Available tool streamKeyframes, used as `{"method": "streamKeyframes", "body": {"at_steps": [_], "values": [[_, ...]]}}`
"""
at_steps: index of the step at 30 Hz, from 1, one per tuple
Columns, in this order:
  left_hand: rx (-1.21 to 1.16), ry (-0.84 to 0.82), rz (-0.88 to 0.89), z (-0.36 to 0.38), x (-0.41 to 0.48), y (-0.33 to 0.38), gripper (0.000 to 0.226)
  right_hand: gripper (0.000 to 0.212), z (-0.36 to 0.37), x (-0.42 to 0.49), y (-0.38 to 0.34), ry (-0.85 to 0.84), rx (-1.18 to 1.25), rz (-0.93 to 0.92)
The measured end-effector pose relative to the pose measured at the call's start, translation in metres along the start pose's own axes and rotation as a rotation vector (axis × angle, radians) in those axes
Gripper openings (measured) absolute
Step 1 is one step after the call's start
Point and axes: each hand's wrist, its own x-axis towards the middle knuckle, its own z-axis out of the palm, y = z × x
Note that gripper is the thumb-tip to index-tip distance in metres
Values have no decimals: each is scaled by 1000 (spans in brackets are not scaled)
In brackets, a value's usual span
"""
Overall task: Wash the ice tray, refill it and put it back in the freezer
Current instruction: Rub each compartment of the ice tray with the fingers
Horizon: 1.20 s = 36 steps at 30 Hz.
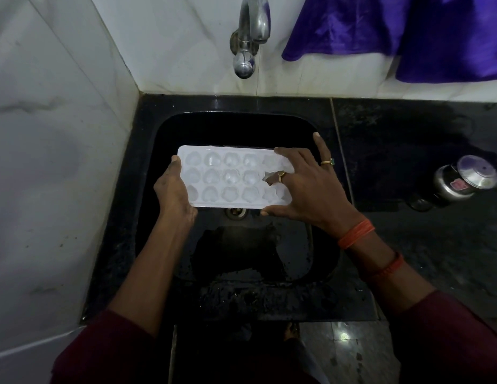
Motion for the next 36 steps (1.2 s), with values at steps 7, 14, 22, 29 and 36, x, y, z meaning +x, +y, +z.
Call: {"method": "streamKeyframes", "body": {"at_steps": [7, 14, 22, 29, 36], "values": [[-14, -10, 15, 2, -3, 5, 37, 71, -2, 1, 1, 15, -4, -14], [5, -7, 3, 3, -4, 1, 36, 73, -5, 1, 2, -46, -11, -4], [17, 2, 1, 2, -5, 1, 35, 83, -2, -1, 2, -147, -6, -7], [12, -3, -5, 2, -7, -3, 36, 88, -6, -1, 3, -62, 39, 35], [19, -12, 9, 4, -11, 2, 37, 112, -4, 3, 8, -107, 75, 68]]}}
